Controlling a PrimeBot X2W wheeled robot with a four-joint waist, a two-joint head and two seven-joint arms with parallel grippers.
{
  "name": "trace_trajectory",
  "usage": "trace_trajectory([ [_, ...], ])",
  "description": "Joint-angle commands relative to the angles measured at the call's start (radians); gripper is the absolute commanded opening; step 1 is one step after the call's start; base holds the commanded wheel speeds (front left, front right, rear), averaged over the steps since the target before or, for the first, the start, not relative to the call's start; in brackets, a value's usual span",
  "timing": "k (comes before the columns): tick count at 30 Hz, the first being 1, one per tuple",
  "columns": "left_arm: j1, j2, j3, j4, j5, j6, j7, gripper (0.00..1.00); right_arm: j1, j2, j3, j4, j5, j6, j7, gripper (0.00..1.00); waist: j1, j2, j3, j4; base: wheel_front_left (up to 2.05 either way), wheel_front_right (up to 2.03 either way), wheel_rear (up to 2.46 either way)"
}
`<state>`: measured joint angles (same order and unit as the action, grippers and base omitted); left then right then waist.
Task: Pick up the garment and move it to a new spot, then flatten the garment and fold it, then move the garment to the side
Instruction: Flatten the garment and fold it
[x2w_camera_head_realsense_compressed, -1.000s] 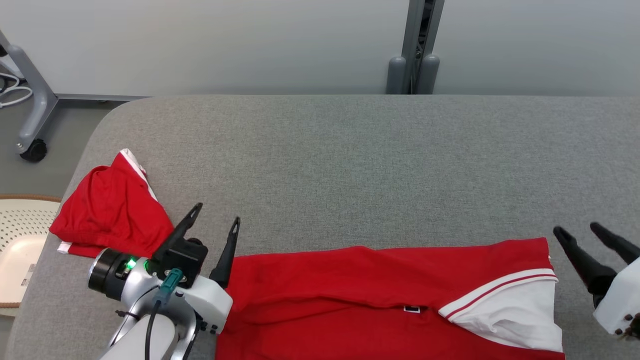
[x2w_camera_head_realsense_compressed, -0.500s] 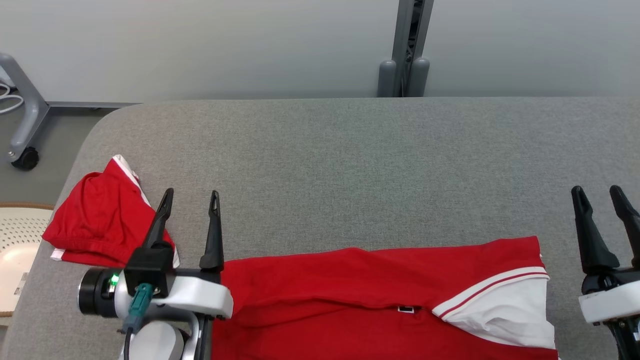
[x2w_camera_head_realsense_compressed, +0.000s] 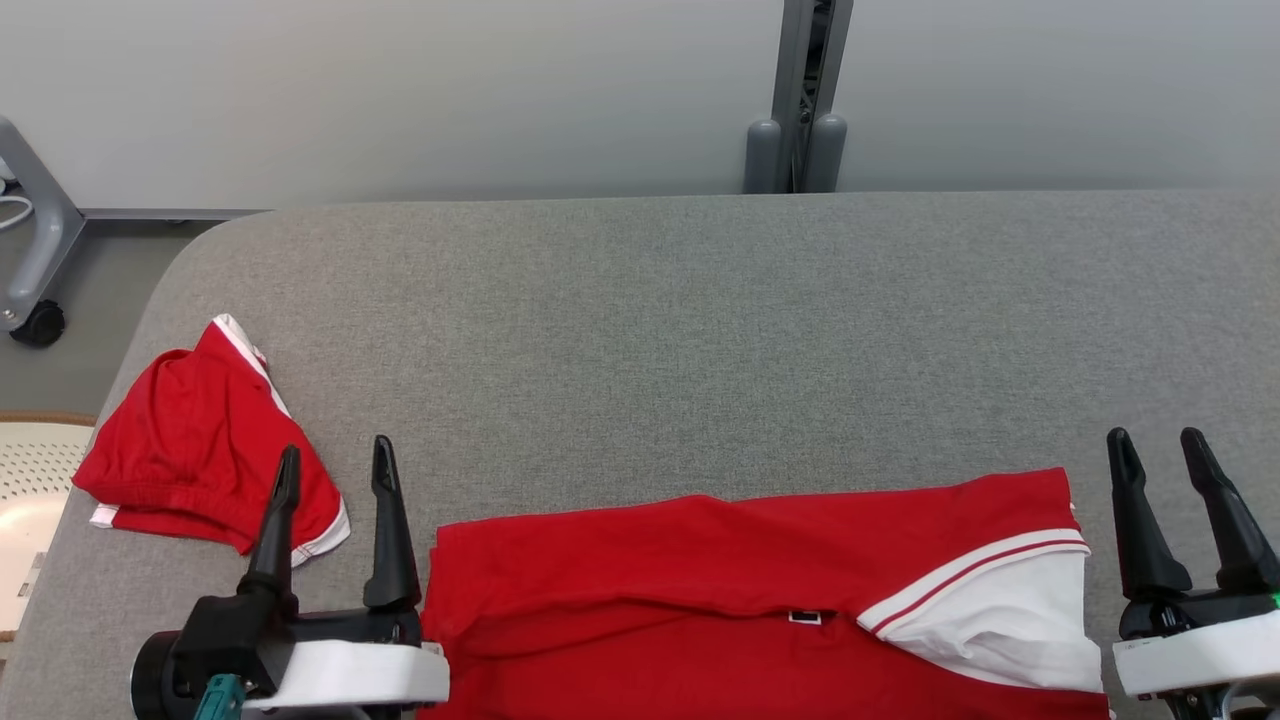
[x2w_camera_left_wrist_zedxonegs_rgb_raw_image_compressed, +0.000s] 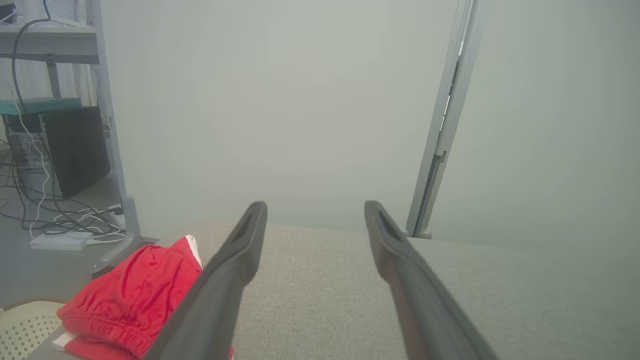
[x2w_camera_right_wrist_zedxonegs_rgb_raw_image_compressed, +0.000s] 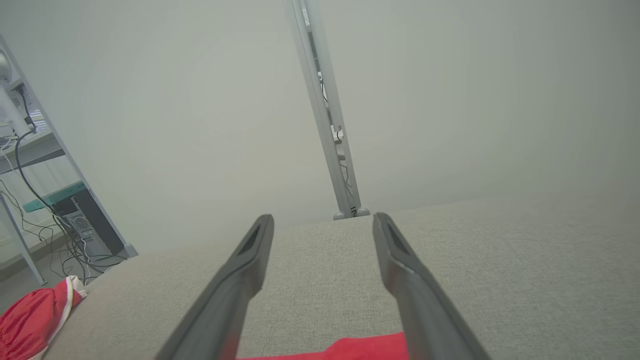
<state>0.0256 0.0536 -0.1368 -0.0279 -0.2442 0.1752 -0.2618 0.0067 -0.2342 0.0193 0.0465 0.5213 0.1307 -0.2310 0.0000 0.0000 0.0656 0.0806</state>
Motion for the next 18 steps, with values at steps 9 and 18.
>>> trace_trajectory([
  [9,0.013,-0.001,-0.001,0.016,0.036,-0.08,-0.004,1.0,-0.011,-0.018,0.033,0.055,0.025,0.0,0.002,1.0,0.0,0.0,0.004,0.001,0.0,0.0,0.0],
  [18,0.012,-0.001,-0.011,0.03,0.042,-0.096,-0.003,1.0,-0.001,-0.05,0.049,0.079,0.103,0.0,0.071,1.0,0.0,0.0,0.01,-0.004,0.0,0.0,0.0],
])
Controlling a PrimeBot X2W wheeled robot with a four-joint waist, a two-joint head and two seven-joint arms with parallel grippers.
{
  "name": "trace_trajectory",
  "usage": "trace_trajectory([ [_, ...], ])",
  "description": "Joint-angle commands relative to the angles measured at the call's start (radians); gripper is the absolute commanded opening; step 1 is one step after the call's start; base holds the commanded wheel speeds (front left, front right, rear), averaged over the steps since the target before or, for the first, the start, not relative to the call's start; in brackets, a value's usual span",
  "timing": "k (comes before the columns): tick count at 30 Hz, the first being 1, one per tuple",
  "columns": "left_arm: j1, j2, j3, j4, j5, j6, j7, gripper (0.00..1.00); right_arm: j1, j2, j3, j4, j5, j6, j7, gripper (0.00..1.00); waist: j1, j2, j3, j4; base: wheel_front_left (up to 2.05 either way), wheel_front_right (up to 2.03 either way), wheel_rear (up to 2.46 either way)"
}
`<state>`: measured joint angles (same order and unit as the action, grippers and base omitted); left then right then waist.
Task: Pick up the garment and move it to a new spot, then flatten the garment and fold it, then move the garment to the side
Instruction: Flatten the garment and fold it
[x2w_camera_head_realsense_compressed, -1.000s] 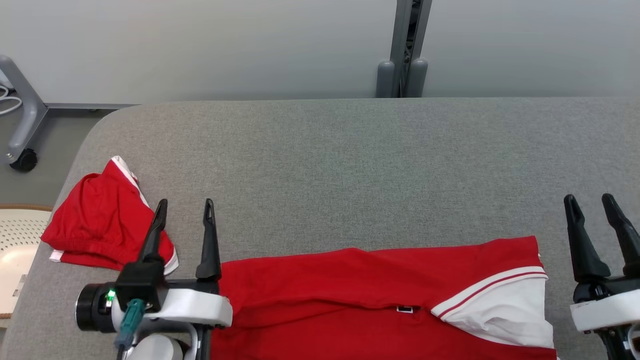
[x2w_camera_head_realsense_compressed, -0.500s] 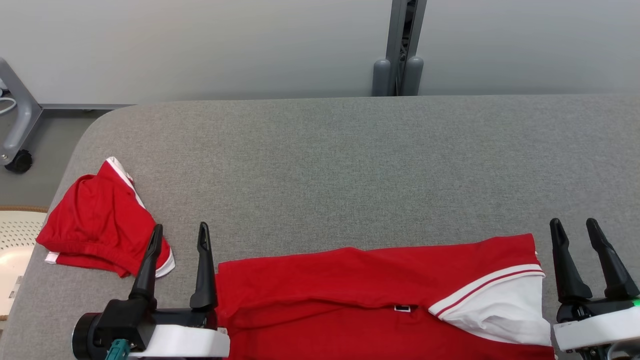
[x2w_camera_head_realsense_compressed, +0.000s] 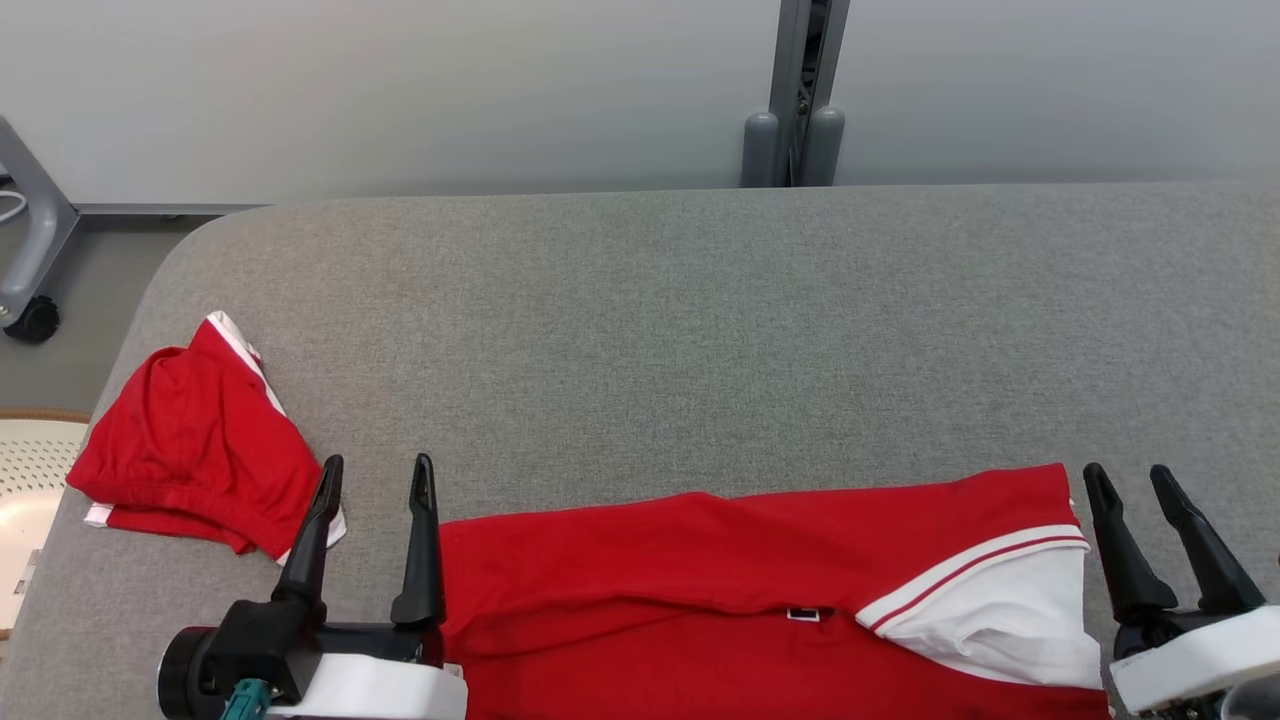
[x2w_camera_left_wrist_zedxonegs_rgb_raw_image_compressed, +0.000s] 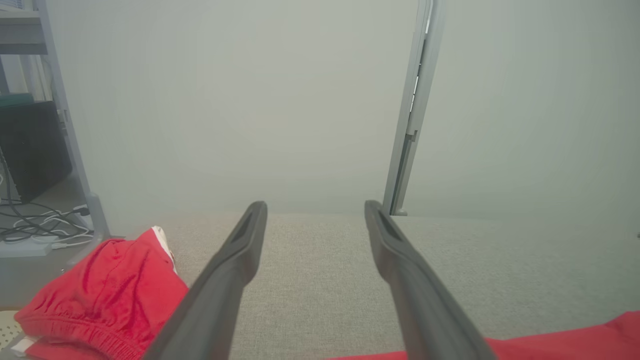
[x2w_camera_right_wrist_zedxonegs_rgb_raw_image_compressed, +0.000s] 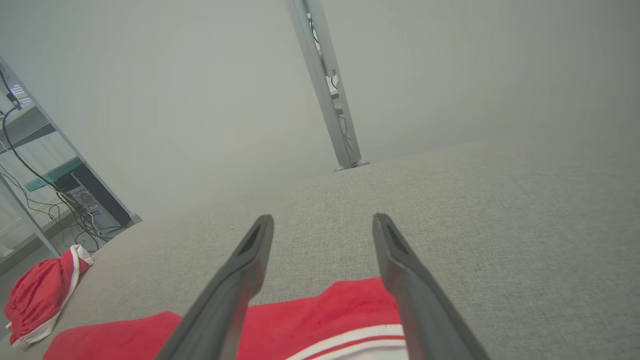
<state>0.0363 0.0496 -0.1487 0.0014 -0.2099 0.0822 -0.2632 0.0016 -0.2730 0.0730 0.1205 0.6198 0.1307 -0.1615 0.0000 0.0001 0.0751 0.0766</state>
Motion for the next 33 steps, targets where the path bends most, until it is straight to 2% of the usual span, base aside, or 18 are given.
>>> trace_trajectory([
  [1,0.0,0.003,-0.001,0.003,0.01,-0.004,-0.002,1.0,0.011,-0.019,-0.002,0.01,0.019,0.0,0.025,1.0,0.0,-0.0001,0.004,0.0,0.0,0.0,0.0],
  [11,-0.028,0.003,0.006,0.018,0.028,-0.029,-0.002,1.0,0.041,-0.116,0.012,0.065,0.171,0.0,0.31,1.0,0.0,-0.0001,0.05,-0.006,0.0,0.0,0.0],
  [18,-0.047,0.003,0.001,0.03,0.055,-0.048,-0.002,1.0,-0.01,-0.154,0.062,0.111,0.244,0.0,0.455,1.0,0.0,-0.0001,0.081,-0.001,0.0,0.0,0.0],
  [33,-0.072,0.003,-0.003,0.026,0.075,-0.057,-0.002,1.0,-0.111,-0.165,0.199,0.238,0.298,0.0,0.53,1.0,0.0,-0.0001,0.12,0.044,0.0,0.0,0.0],
])
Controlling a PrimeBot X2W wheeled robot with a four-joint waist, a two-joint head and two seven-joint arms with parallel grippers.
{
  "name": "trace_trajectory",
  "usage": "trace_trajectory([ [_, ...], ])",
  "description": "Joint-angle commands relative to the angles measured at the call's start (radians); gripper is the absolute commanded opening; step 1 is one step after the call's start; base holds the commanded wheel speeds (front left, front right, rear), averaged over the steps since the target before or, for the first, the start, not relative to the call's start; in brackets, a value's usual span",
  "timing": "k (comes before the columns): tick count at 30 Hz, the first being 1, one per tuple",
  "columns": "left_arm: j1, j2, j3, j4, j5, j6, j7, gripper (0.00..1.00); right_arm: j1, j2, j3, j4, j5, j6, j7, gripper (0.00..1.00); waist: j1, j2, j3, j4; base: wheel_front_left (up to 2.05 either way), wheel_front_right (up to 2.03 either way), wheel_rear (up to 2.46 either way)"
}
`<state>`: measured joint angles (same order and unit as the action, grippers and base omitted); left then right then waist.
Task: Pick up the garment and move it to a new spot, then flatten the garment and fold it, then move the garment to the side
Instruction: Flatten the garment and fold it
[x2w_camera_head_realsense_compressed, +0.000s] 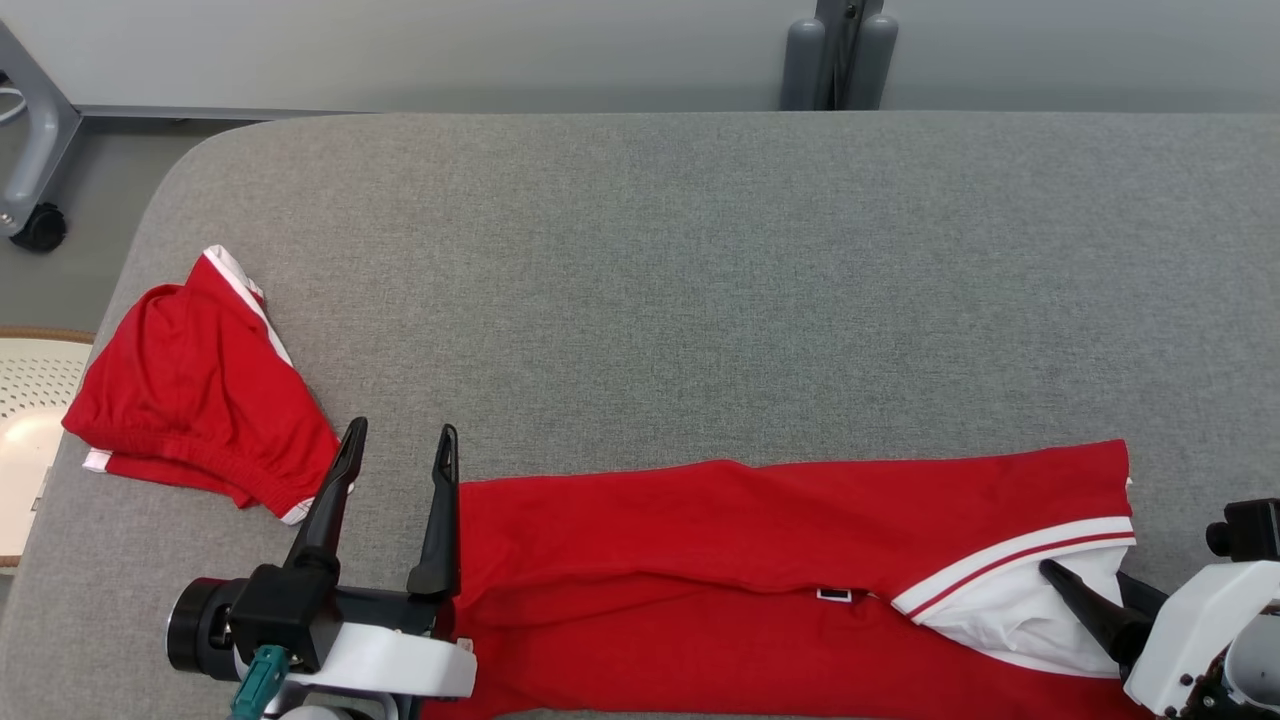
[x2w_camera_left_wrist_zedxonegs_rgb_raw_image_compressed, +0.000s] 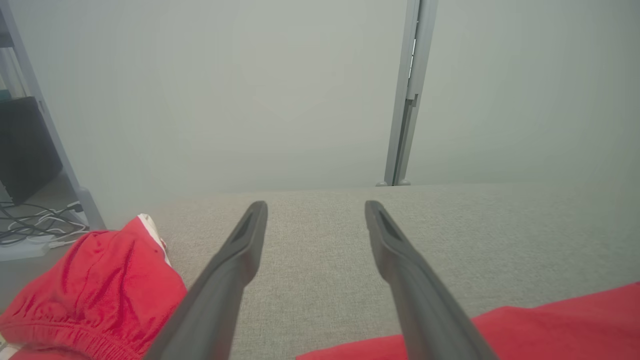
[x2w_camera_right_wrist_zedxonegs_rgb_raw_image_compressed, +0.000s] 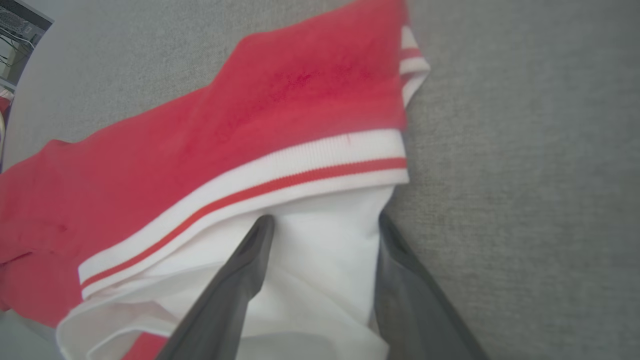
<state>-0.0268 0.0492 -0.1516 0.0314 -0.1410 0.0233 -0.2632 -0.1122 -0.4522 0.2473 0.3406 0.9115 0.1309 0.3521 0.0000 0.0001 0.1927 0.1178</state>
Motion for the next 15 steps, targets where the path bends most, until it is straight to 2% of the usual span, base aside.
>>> trace_trajectory([
  [1,-0.009,0.003,-0.001,-0.005,0.005,0.003,-0.002,1.0,-0.002,0.017,0.033,0.024,0.008,0.0,0.015,1.0,0.0,-0.0001,0.004,0.006,0.0,0.0,0.0],
  [14,-0.02,0.003,-0.015,-0.001,-0.01,0.018,-0.002,1.0,-0.033,0.036,0.152,0.032,0.081,0.003,0.041,1.0,0.0,-0.0001,0.008,0.019,0.0,0.0,0.0],
  [15,-0.02,0.003,-0.016,-0.001,-0.01,0.018,-0.002,1.0,-0.033,0.035,0.16,0.03,0.087,0.003,0.045,0.95,0.0,-0.0001,0.008,0.02,0.0,0.0,0.0],
])
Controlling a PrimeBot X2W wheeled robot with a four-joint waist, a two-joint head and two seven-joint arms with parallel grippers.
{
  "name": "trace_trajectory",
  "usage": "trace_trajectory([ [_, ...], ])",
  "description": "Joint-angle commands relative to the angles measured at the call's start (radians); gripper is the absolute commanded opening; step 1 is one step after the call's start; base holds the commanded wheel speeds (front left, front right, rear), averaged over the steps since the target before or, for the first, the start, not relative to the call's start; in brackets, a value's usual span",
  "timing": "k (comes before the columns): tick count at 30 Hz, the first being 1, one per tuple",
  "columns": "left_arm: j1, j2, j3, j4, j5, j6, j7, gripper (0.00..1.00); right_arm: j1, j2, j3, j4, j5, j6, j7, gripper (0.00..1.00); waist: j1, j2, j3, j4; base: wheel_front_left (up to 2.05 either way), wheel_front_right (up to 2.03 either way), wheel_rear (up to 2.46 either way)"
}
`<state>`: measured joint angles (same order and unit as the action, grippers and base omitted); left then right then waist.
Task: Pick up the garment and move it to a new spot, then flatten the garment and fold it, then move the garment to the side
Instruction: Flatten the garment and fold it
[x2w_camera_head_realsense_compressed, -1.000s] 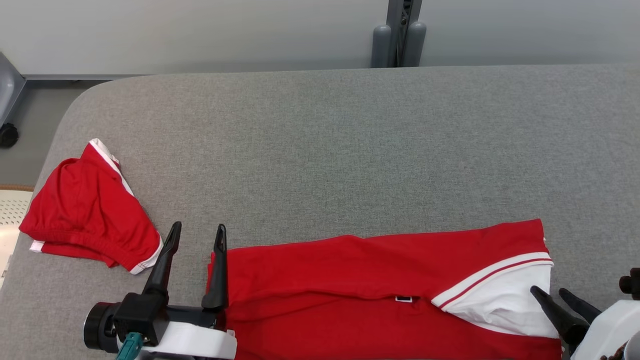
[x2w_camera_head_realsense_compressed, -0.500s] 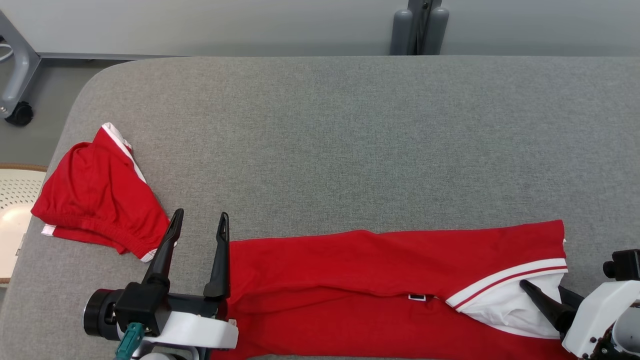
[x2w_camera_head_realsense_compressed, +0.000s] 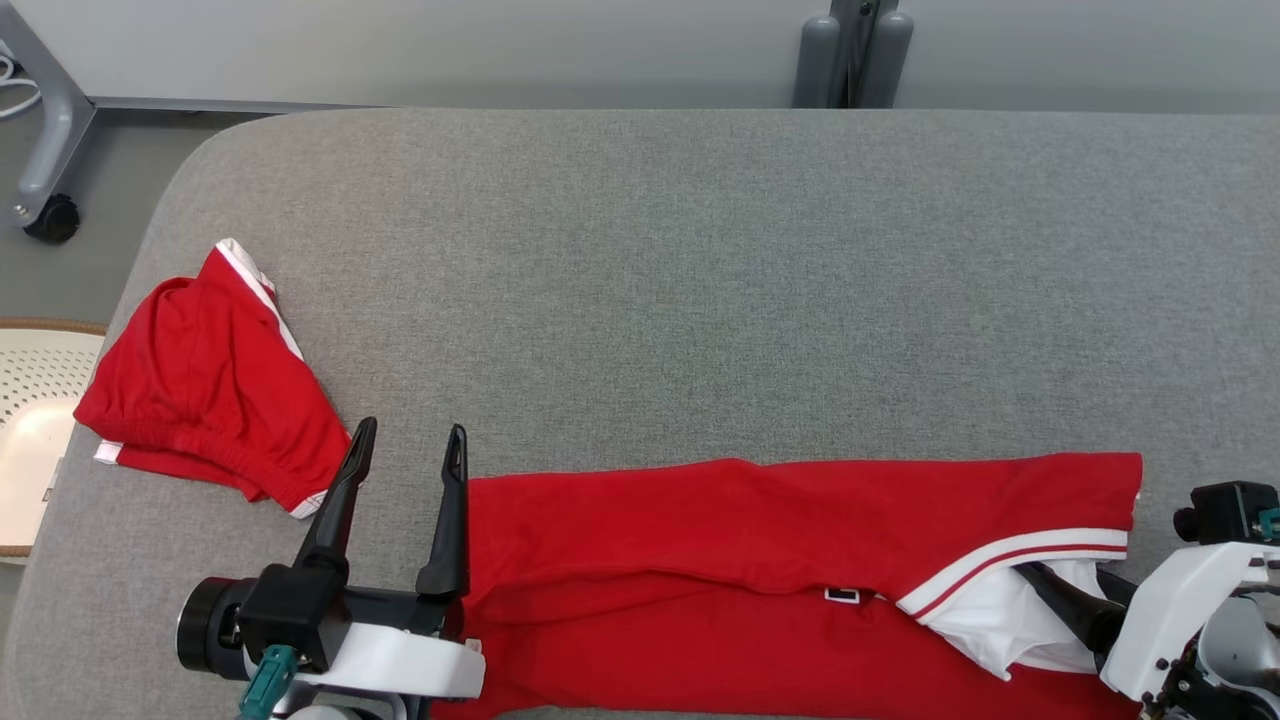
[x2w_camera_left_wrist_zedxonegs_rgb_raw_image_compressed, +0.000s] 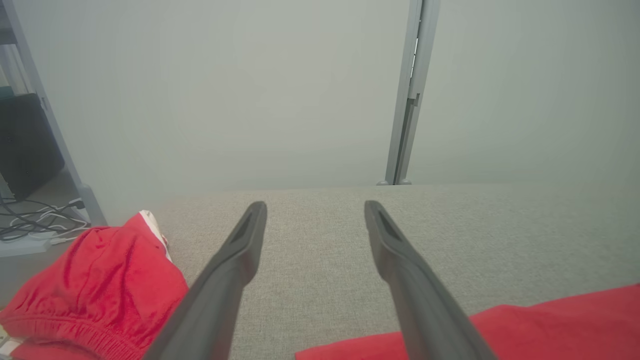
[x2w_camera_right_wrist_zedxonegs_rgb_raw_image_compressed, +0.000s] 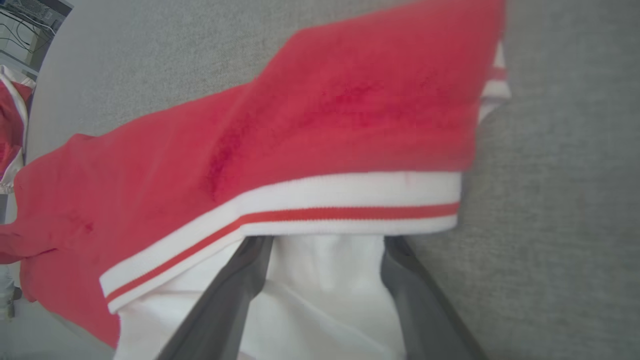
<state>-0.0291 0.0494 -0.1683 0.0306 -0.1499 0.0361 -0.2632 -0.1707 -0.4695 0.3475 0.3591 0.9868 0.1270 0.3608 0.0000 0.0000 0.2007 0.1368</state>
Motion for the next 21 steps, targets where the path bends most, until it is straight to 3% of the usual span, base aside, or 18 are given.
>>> trace_trajectory([
  [1,-0.018,0.003,0.001,-0.001,0.0,0.006,-0.002,1.0,0.025,0.051,0.063,0.011,0.016,0.007,0.039,0.73,0.0,0.0,-0.001,0.001,0.0,0.0,0.0],
  [2,-0.019,0.003,0.001,-0.002,0.001,0.006,-0.002,1.0,0.023,0.048,0.067,0.011,0.02,0.007,0.041,0.44,0.0,0.0,-0.002,0.002,0.0,0.0,0.0],
  [4,-0.018,0.003,0.001,-0.003,0.001,0.007,-0.002,1.0,0.014,0.034,0.069,0.012,0.021,0.007,0.033,0.0,0.0,0.0,-0.003,0.005,0.0,0.0,0.0],
  [21,-0.007,0.003,0.003,0.002,-0.001,0.003,-0.002,1.0,-0.06,-0.075,0.006,0.112,-0.042,0.0,-0.063,0.0,0.0,0.0,-0.027,0.007,0.0,0.0,0.0],
])
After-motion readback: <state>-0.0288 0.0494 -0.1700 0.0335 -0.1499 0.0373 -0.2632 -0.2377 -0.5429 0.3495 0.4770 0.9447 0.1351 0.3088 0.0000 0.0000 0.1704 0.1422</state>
